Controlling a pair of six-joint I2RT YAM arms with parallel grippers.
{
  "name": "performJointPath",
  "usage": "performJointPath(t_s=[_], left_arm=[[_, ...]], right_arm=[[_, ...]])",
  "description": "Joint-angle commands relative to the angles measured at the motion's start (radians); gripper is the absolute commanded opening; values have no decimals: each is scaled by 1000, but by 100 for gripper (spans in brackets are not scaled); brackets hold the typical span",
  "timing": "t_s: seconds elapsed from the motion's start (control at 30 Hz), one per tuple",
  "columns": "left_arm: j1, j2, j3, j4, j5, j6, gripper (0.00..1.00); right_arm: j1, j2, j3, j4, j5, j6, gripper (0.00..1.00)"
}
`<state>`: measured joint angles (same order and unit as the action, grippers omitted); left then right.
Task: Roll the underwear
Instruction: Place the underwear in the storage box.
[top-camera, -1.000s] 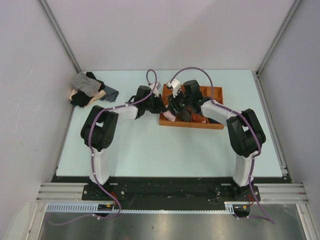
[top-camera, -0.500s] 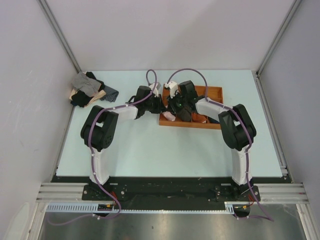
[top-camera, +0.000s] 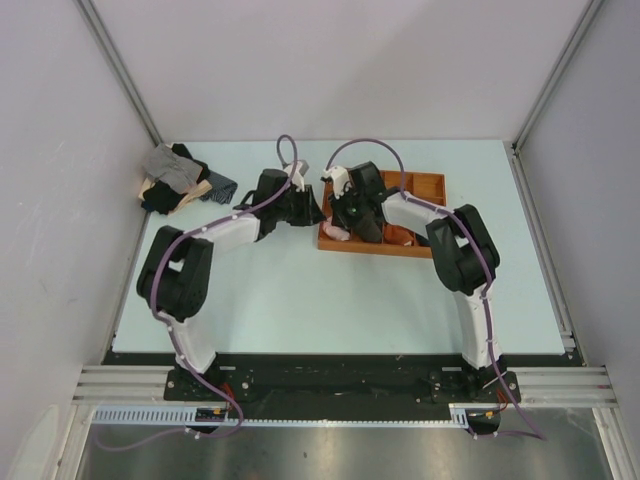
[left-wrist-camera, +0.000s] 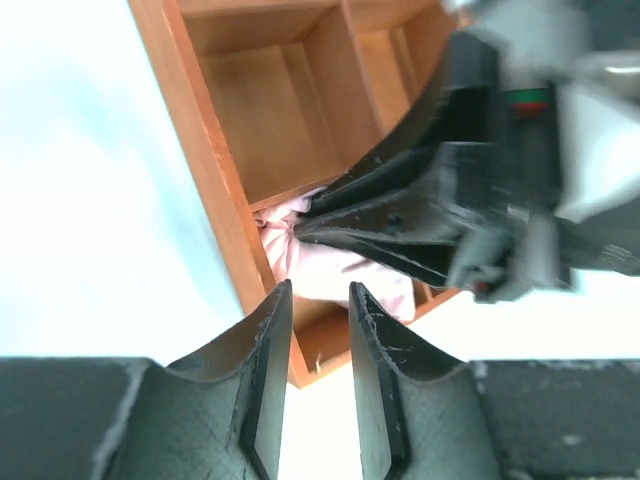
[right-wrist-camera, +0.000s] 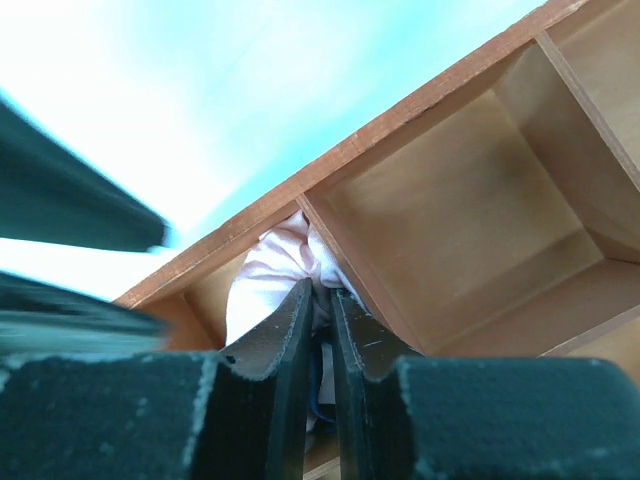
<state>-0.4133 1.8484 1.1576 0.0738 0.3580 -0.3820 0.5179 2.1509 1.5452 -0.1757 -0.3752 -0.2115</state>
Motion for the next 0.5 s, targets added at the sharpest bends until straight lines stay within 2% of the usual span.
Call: performJointPath(t_s=[0.0, 0.13, 0.23, 0.47], left_arm=[[33, -130, -51, -9, -24, 29, 35], [62, -237, -137, 9, -25, 43, 40], [80, -305, -208, 18, -36, 68, 50], [111, -596, -303, -55, -99, 167, 77]], right_arm=[[4, 87, 49, -117, 52, -22, 18], [1, 55, 59, -123, 1, -29, 22], [-10, -23, 64, -133, -47, -52, 33], [-35, -218, 105, -197, -116, -132, 47]])
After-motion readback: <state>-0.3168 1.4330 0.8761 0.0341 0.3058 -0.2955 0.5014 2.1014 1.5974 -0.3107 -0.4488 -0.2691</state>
